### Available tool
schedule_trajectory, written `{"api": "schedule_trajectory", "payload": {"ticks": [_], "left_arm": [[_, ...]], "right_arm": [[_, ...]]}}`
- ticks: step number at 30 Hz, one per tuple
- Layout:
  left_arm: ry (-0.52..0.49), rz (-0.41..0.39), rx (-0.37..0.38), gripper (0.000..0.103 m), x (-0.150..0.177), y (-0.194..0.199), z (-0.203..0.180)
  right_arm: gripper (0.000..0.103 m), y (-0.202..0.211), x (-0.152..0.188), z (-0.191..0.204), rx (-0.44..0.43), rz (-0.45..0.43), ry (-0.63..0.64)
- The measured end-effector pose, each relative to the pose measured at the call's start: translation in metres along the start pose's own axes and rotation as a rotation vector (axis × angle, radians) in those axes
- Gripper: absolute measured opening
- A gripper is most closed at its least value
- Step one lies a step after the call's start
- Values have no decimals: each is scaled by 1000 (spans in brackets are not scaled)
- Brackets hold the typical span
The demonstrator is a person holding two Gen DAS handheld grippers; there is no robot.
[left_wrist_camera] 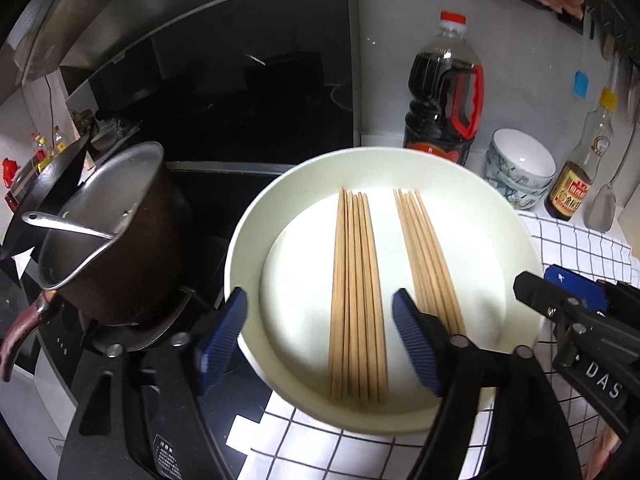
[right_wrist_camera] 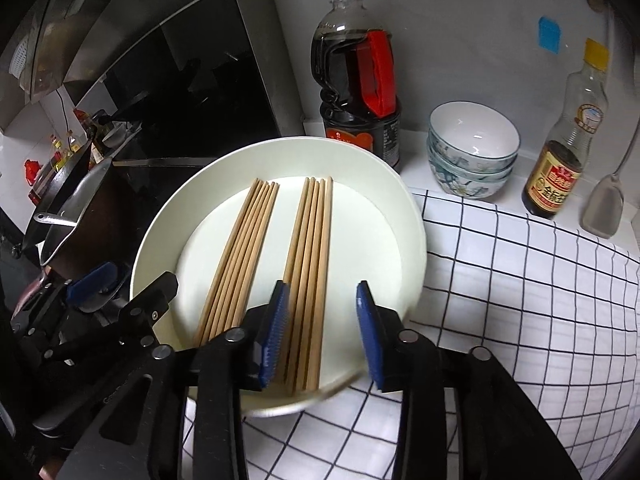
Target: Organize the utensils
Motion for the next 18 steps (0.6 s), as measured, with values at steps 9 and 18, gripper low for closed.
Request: {"api": "schedule_trajectory", "payload": {"ticks": [9,18], "left_arm": [[6,-32,-12,95,-6,35,-8],[17,-18,7,97,-9,59,-19]], "right_arm": [[50,32,5,-10,30,-21,-7],[54,55,11,-22,45,-29,-24]]}}
Point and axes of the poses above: each gripper's, at about its wrist camera, not at the fingertips, and y roughly against the way its jaws point, z to its left, x to its underside, the point moved 3 cm from there along -y, roughly the way its jaws point, and after that the axes turned 1 degree about y, right-handed, at the moved point
